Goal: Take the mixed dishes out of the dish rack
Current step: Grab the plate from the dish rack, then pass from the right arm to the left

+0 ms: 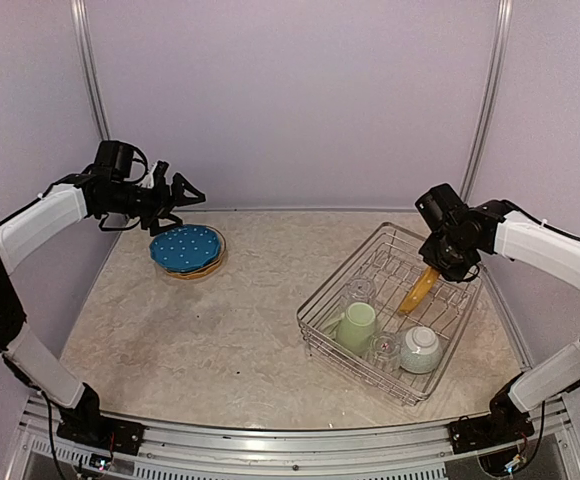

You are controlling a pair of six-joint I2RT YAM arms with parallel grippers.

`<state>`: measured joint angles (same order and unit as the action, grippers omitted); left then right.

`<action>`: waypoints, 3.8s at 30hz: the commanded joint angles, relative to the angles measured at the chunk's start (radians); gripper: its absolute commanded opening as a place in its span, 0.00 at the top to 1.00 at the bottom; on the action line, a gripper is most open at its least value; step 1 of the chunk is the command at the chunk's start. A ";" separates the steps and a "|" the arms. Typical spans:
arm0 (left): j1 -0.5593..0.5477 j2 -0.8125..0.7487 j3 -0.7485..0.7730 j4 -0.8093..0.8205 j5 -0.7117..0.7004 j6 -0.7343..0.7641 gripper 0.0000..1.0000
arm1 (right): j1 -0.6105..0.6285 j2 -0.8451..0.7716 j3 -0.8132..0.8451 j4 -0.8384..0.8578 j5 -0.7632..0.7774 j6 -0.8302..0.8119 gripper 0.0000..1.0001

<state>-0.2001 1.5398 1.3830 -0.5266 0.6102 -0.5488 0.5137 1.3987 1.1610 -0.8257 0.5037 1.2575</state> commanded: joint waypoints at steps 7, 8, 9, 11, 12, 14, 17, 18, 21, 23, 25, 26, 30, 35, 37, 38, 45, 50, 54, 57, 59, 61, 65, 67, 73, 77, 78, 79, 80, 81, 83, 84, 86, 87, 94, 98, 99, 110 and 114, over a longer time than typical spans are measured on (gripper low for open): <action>-0.005 0.038 0.045 -0.034 0.011 0.004 0.01 | -0.007 -0.025 0.125 -0.152 0.100 -0.020 1.00; -0.005 0.044 0.048 -0.034 0.018 0.002 0.01 | -0.006 -0.030 0.133 -0.157 0.114 -0.028 1.00; -0.007 0.047 0.047 -0.031 0.024 0.000 0.01 | -0.006 -0.037 0.138 -0.158 0.123 -0.039 1.00; -0.008 0.048 0.040 -0.026 0.019 0.001 0.01 | -0.006 -0.057 0.151 -0.153 0.125 -0.066 1.00; -0.009 0.048 0.040 -0.029 0.012 0.004 0.01 | -0.006 -0.063 0.157 -0.154 0.125 -0.075 1.00; -0.009 0.052 0.047 -0.039 0.008 0.006 0.01 | -0.006 -0.091 0.160 -0.140 0.127 -0.099 1.00; -0.010 0.054 0.043 -0.030 0.019 0.003 0.01 | -0.007 -0.134 0.152 -0.113 0.136 -0.129 1.00; -0.011 0.053 0.041 -0.030 0.015 0.005 0.01 | -0.006 -0.153 0.144 -0.099 0.129 -0.139 1.00; -0.013 0.059 0.049 -0.038 0.017 0.006 0.01 | -0.007 -0.224 0.096 -0.004 0.089 -0.222 1.00; -0.012 0.063 0.046 -0.030 0.033 0.001 0.01 | -0.006 -0.286 0.041 0.101 0.055 -0.292 1.00; -0.015 0.064 0.042 -0.023 0.039 -0.001 0.01 | -0.006 -0.355 -0.020 0.199 0.017 -0.339 1.00; -0.014 0.065 0.043 -0.025 0.041 0.000 0.01 | -0.006 -0.392 -0.068 0.248 -0.003 -0.353 1.00; -0.016 0.067 0.038 -0.009 0.072 -0.008 0.01 | -0.007 -0.508 -0.194 0.490 -0.090 -0.405 1.00; -0.024 0.077 0.034 0.012 0.127 -0.018 0.01 | -0.007 -0.516 -0.233 0.642 -0.220 -0.407 1.00; -0.027 0.078 0.022 0.041 0.160 -0.033 0.01 | -0.007 -0.503 -0.251 0.701 -0.272 -0.371 1.00; -0.030 0.081 0.018 0.049 0.168 -0.037 0.01 | -0.007 -0.492 -0.262 0.745 -0.310 -0.353 1.00; -0.052 0.106 0.002 0.117 0.282 -0.082 0.01 | -0.007 -0.318 -0.281 1.036 -0.611 -0.238 1.00; -0.095 0.145 0.006 0.168 0.406 -0.120 0.01 | 0.025 -0.123 -0.306 1.358 -0.819 -0.116 1.00; -0.143 0.190 0.025 0.159 0.462 -0.124 0.01 | 0.071 -0.004 -0.260 1.477 -0.868 -0.075 1.00; -0.164 0.229 0.025 0.187 0.511 -0.155 0.01 | 0.098 0.052 -0.210 1.469 -0.873 -0.085 1.00; -0.176 0.248 0.019 0.214 0.538 -0.178 0.01 | 0.112 0.079 -0.194 1.498 -0.877 -0.074 1.00; -0.188 0.266 0.022 0.221 0.557 -0.195 0.02 | 0.126 0.101 -0.178 1.515 -0.888 -0.071 1.00; -0.207 0.294 0.006 0.281 0.604 -0.242 0.10 | 0.139 0.125 -0.164 1.522 -0.880 -0.059 1.00; -0.212 0.303 -0.007 0.326 0.625 -0.276 0.15 | 0.143 0.131 -0.166 1.552 -0.885 -0.048 1.00; -0.221 0.320 -0.062 0.558 0.707 -0.423 0.40 | 0.146 0.132 -0.172 1.573 -0.890 -0.030 1.00; -0.223 0.325 -0.107 0.760 0.749 -0.555 0.50 | 0.148 0.128 -0.177 1.574 -0.894 -0.028 1.00; -0.224 0.329 -0.114 0.787 0.754 -0.581 0.51 | 0.149 0.126 -0.181 1.580 -0.893 -0.022 1.00; -0.223 0.333 -0.116 0.797 0.756 -0.589 0.52 | 0.150 0.126 -0.185 1.586 -0.895 -0.017 1.00; -0.224 0.337 -0.116 0.804 0.756 -0.595 0.54 | 0.150 0.127 -0.185 1.591 -0.897 -0.017 1.00; -0.225 0.340 -0.117 0.817 0.757 -0.606 0.56 | 0.151 0.126 -0.187 1.591 -0.899 -0.017 1.00; -0.229 0.345 -0.121 0.837 0.759 -0.617 0.59 | 0.152 0.127 -0.189 1.594 -0.900 -0.013 1.00; -0.228 0.343 -0.121 0.837 0.758 -0.614 0.60 | 0.153 0.127 -0.192 1.601 -0.898 -0.007 1.00; -0.228 0.342 -0.122 0.835 0.754 -0.611 0.65 | 0.157 0.127 -0.199 1.616 -0.897 0.005 1.00; -0.228 0.344 -0.122 0.835 0.750 -0.610 0.68 | 0.157 0.128 -0.200 1.618 -0.899 0.004 1.00; -0.214 0.316 -0.117 0.750 0.700 -0.544 0.92 | 0.160 0.101 -0.200 1.467 -0.850 -0.052 0.91; -0.190 0.288 -0.115 0.689 0.661 -0.486 1.00 | 0.159 0.077 -0.198 1.308 -0.780 -0.107 0.64; -0.184 0.282 -0.111 0.664 0.651 -0.466 1.00 | 0.159 0.072 -0.199 1.281 -0.766 -0.111 0.58; -0.056 0.245 -0.097 0.543 0.565 -0.420 1.00 | 0.122 0.015 -0.181 1.014 -0.663 -0.194 0.21; 0.046 0.229 -0.052 0.261 0.396 -0.307 1.00 | 0.109 -0.038 -0.191 0.948 -0.618 -0.228 0.20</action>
<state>-0.2455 1.8462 1.2667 -0.0807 1.1213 -0.9764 0.6418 1.4311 0.9562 0.2333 -0.1844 1.0885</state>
